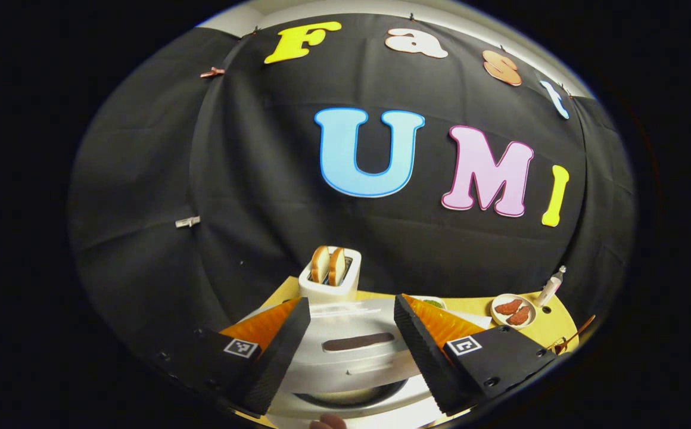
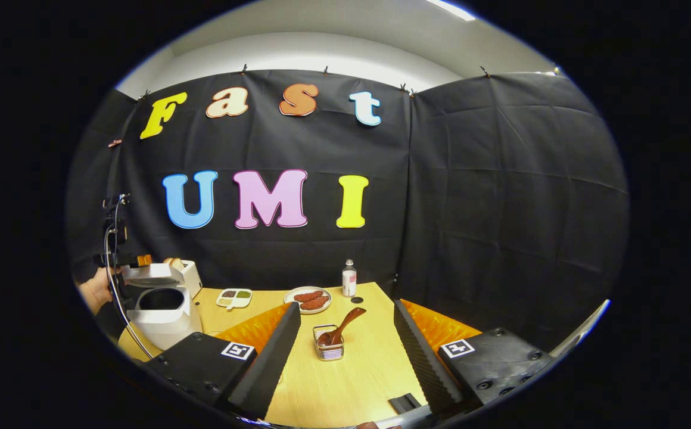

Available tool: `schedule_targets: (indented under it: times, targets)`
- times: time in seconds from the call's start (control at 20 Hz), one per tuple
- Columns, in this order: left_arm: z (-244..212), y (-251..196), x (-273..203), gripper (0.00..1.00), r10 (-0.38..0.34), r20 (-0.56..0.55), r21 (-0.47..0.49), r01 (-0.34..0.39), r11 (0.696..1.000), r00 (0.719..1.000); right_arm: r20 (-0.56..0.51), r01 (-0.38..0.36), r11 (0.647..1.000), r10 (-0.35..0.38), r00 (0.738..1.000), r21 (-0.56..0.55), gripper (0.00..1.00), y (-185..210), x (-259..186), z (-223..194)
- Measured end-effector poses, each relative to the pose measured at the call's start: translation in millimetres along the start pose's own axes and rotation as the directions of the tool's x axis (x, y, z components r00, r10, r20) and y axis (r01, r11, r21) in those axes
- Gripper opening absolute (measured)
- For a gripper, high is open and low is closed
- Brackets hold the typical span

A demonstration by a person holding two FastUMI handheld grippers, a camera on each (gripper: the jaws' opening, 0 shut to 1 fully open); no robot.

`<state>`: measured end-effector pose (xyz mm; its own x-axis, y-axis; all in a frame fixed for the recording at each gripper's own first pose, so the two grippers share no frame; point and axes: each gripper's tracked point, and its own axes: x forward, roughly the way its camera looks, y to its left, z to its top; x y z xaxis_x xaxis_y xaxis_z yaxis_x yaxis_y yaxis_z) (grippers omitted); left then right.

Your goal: Close the left gripper, press the button to open the rice cooker; take a wooden spoon from the chopstick holder with the right hand, scoop a spoonful of rice and pour it into the rice cooker, then put the wooden spoon back into the chopstick holder.

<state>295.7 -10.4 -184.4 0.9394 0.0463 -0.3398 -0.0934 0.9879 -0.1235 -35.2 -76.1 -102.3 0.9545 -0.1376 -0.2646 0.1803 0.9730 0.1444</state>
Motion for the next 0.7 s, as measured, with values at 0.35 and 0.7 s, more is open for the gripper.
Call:
schedule_targets:
  times: [0.35,0.7]
  targets:
    - [-48,-4,-9,1.0,-0.011,-0.064,0.03,0.013,0.999,0.998,0.006,-0.043,0.999,0.043,0.999,-0.014,0.98,14,-2,0]
    - [-78,-6,-12,1.0,-0.002,-0.126,0.044,0.007,0.999,0.992,-0.008,-0.064,0.997,0.064,0.998,-0.034,0.98,23,2,-2]
